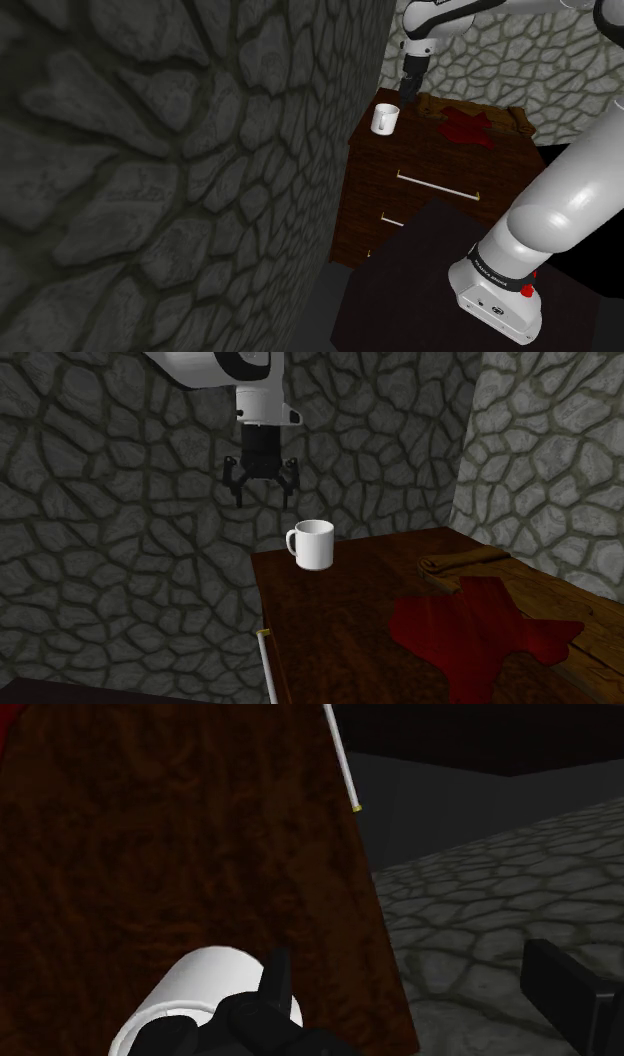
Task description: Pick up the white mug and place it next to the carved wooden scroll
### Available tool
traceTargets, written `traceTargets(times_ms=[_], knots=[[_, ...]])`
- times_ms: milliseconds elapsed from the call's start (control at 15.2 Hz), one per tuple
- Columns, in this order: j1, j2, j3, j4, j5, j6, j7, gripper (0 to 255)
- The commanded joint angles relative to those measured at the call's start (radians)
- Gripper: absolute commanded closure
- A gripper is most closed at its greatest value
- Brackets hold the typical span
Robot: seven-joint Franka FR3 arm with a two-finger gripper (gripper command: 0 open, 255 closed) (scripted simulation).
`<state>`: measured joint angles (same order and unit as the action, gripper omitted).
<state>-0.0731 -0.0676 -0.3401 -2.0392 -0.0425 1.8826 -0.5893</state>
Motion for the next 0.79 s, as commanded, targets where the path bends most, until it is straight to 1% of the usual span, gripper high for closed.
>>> traceTargets(times_ms=[0,396,726], knots=[[-0.011,0.096,-0.018,0.080,0.025,0.011,-0.050,0],[-0.067,0.343,-0.037,0.309,0.098,0.010,-0.167,0],[-0.137,0.562,-0.028,0.559,0.155,-0.032,-0.241,0]])
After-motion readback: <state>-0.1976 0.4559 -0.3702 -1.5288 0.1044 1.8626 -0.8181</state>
